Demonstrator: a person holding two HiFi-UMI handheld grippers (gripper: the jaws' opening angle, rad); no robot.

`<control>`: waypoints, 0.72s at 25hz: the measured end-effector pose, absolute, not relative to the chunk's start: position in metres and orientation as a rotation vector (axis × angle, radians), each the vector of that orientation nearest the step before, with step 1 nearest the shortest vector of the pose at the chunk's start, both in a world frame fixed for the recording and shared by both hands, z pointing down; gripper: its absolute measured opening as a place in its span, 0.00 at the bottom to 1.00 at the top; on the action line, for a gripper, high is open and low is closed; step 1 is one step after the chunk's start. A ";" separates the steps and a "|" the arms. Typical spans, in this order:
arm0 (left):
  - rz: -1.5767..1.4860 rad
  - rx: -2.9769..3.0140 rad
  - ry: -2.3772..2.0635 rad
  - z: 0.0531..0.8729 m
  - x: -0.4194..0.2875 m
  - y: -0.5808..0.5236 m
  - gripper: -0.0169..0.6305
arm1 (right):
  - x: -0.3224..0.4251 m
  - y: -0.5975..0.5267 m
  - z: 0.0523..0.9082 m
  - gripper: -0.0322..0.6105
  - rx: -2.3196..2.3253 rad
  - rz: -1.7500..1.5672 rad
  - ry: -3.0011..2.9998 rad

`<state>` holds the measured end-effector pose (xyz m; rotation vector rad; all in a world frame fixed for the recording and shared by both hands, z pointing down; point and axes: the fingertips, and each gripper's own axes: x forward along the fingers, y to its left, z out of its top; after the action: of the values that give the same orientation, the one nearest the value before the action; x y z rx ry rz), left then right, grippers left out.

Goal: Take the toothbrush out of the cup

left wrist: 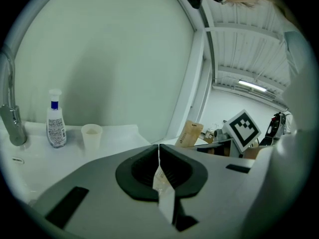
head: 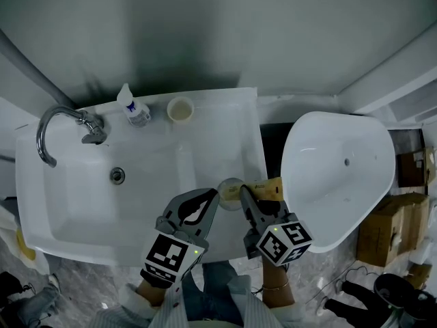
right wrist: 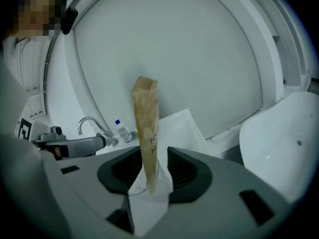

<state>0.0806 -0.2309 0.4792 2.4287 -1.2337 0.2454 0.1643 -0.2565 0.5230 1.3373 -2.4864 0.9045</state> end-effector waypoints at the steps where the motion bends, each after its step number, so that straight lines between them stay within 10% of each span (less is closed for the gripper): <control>1: 0.247 2.427 -1.235 0.480 0.081 -0.231 0.06 | 0.164 -0.257 0.523 0.29 1.337 0.902 -2.486; 18: 0.250 2.389 -1.287 0.484 0.082 -0.224 0.06 | 0.159 -0.254 0.520 0.14 1.266 0.838 -2.526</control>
<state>0.0820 -0.2244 0.4836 2.3895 -1.2872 0.2501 0.1591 -0.2540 0.5195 1.2663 -2.5260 0.8383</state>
